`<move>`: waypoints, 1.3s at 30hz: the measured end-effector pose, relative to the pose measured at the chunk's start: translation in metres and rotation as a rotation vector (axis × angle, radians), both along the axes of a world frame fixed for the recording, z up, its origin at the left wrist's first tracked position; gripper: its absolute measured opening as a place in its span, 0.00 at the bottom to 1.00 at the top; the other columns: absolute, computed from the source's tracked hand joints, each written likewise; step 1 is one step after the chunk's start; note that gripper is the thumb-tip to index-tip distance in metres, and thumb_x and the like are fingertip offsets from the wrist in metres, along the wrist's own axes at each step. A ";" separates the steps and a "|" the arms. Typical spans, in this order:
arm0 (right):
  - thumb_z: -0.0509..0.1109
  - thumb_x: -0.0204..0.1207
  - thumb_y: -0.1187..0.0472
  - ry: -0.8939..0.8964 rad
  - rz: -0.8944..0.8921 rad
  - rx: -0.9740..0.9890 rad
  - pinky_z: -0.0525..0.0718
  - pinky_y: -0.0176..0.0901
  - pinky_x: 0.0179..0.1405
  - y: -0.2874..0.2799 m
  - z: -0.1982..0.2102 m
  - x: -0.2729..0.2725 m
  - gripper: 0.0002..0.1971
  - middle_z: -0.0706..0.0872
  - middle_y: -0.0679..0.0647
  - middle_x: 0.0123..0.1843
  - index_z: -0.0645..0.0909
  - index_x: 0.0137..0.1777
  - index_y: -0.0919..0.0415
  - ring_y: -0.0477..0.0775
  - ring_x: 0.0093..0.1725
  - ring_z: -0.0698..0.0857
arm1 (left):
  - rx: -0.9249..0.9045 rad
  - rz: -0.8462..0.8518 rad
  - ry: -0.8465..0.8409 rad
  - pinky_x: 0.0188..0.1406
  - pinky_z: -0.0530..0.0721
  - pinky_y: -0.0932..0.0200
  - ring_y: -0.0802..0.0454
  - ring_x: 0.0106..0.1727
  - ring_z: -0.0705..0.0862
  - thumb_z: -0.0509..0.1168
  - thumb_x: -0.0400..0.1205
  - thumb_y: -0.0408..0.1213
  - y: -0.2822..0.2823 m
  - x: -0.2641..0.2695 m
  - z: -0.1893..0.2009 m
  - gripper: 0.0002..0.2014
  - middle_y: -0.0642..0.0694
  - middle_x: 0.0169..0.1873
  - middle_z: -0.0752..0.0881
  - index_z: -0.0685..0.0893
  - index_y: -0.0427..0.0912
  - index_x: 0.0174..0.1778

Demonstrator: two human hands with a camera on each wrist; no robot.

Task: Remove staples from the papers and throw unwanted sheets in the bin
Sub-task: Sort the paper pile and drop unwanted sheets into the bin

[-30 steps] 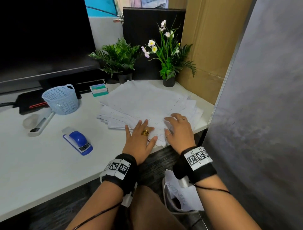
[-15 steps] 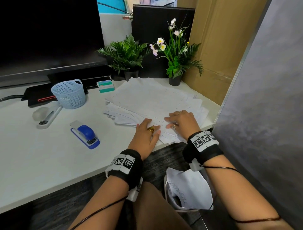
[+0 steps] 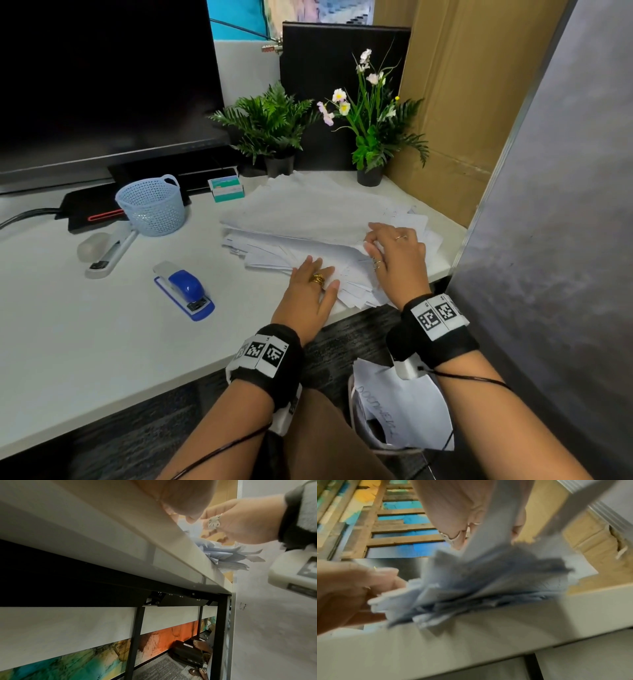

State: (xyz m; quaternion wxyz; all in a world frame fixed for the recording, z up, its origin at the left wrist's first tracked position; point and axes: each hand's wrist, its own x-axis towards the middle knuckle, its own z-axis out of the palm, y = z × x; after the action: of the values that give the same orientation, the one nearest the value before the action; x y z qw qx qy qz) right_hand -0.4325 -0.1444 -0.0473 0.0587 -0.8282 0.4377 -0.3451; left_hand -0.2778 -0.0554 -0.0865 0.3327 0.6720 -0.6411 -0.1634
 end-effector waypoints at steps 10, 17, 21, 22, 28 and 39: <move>0.66 0.79 0.54 -0.539 0.065 0.312 0.75 0.32 0.37 0.026 0.016 -0.009 0.11 0.86 0.58 0.39 0.79 0.42 0.62 0.49 0.37 0.81 | -0.449 0.048 0.059 0.62 0.70 0.64 0.56 0.61 0.72 0.59 0.82 0.47 0.012 0.000 0.006 0.13 0.52 0.52 0.77 0.85 0.45 0.51; 0.73 0.69 0.78 -0.852 -0.179 0.777 0.82 0.41 0.51 0.021 0.011 -0.011 0.39 0.75 0.55 0.59 0.60 0.75 0.56 0.56 0.57 0.78 | -0.489 -0.001 -0.250 0.59 0.70 0.58 0.53 0.64 0.70 0.61 0.79 0.46 0.025 0.000 0.034 0.13 0.49 0.59 0.77 0.83 0.49 0.57; 0.63 0.74 0.80 -0.943 -0.204 1.002 0.83 0.48 0.59 0.016 0.018 -0.016 0.39 0.70 0.61 0.75 0.52 0.81 0.57 0.64 0.67 0.76 | -0.218 -0.034 -0.314 0.70 0.61 0.57 0.55 0.74 0.60 0.57 0.84 0.52 0.024 0.009 0.040 0.20 0.51 0.74 0.68 0.74 0.55 0.72; 0.62 0.75 0.80 -0.949 -0.206 0.994 0.79 0.52 0.65 0.016 0.020 -0.017 0.39 0.70 0.62 0.75 0.52 0.82 0.57 0.64 0.69 0.76 | -0.147 -0.064 -0.357 0.73 0.58 0.57 0.54 0.76 0.58 0.56 0.84 0.55 0.024 0.012 0.039 0.23 0.52 0.76 0.64 0.69 0.56 0.75; 0.62 0.82 0.67 -0.753 0.006 0.892 0.77 0.54 0.66 0.031 0.023 -0.015 0.19 0.79 0.56 0.68 0.68 0.72 0.57 0.57 0.64 0.79 | 0.067 -0.213 -0.540 0.79 0.45 0.56 0.52 0.81 0.49 0.51 0.86 0.55 0.024 0.008 0.029 0.26 0.52 0.82 0.51 0.56 0.61 0.81; 0.60 0.81 0.72 -0.800 0.163 0.475 0.79 0.45 0.63 0.048 0.049 -0.029 0.21 0.84 0.41 0.59 0.75 0.58 0.41 0.45 0.60 0.83 | -0.318 0.012 -0.391 0.78 0.55 0.37 0.48 0.80 0.51 0.66 0.78 0.51 0.022 0.032 0.069 0.30 0.49 0.80 0.60 0.64 0.63 0.75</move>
State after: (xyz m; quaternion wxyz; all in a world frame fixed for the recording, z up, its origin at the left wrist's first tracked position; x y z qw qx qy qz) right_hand -0.4616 -0.0962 0.0012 0.4374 -0.6255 0.3809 -0.5218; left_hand -0.2458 -0.0336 -0.0176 0.3047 0.6338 -0.7070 0.0745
